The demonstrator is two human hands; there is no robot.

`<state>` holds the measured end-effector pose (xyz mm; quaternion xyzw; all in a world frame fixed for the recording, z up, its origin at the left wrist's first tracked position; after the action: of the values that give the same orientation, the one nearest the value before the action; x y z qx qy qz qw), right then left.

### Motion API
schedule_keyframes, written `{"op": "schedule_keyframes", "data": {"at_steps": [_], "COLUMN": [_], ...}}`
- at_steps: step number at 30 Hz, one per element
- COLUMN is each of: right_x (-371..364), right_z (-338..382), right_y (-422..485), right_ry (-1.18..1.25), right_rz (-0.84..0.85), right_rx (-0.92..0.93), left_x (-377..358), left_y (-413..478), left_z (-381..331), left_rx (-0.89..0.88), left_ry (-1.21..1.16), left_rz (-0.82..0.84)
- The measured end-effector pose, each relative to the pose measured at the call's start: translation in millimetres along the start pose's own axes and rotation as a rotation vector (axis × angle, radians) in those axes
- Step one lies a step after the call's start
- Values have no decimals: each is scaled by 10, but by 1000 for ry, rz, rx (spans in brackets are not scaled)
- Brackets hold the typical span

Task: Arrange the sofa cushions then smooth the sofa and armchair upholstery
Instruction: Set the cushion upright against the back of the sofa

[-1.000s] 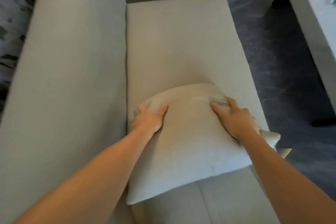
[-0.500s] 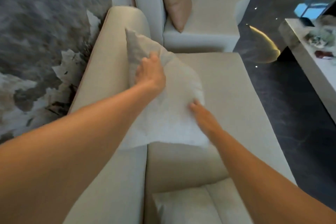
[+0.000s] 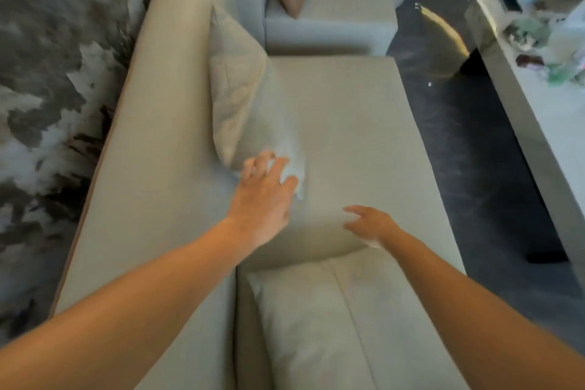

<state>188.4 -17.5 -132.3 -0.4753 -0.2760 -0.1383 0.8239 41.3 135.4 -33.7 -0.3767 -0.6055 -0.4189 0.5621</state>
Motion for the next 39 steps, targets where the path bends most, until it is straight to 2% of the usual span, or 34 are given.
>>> {"op": "schedule_keyframes", "data": {"at_steps": [1,2,4,6,8,10,11,13,18,21,24,26,28,31,34,37,39], "right_x": [-66,-149,-379,-690,-976,-1197,-1270,-1383,-1298,-1284,-1562,-1867,-2098,-2169,-2123,-2056,-2060], "right_z": [-413,-802,-1439,-1857,-2096,-2221,-2242,-2299,-2132,-1705,-977,-419,28,296,226,-26,-284], "right_y": [-174,-355,-688,-941,-1082,-1152,-1163,-1190,-1270,-1387,-1604,-1782,-1946,-2183,-2495,-2807,-3052], "right_ry": [-100,-164,-163,-53,83,174,194,228,358,448,598,722,824,839,854,635,417], "right_rz": [26,54,116,166,152,100,77,42,-27,-32,-7,70,92,-10,48,132,174], "right_rx": [-88,-170,-296,-346,-366,-393,-396,-398,-429,-319,-234,-233,-254,-245,-269,-247,-168], "left_x": [-103,-244,-622,-1027,-1371,-1615,-1673,-1694,-1107,-347,197,345,427,544,601,609,614], "left_y": [-280,-564,-1127,-1686,-2139,-2449,-2528,-2619,-2382,-2188,-2202,-2297,-2476,-2828,-3146,-3406,-3570], "left_z": [-258,-468,-736,-935,-1116,-1297,-1366,-1449,-1335,-1110,-709,-420,-246,-287,-482,-705,-837], "left_rx": [-7,78,457,881,1207,1387,1412,1354,1011,796,761,799,757,562,356,209,223], "left_ry": [-39,-97,-241,-423,-617,-855,-974,-1045,-878,-825,-767,-735,-709,-728,-657,-453,-366], "left_rz": [42,125,343,574,727,792,792,744,499,273,132,169,224,297,353,342,308]}}
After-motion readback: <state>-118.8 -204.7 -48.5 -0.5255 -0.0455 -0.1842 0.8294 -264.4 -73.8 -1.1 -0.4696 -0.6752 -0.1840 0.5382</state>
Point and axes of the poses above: each hand's wrist, its own y-axis towards the middle knuckle, its own x-axis out of the back of the hand, z = x × y, the point moved 5 cm from there along y, towards the middle knuckle
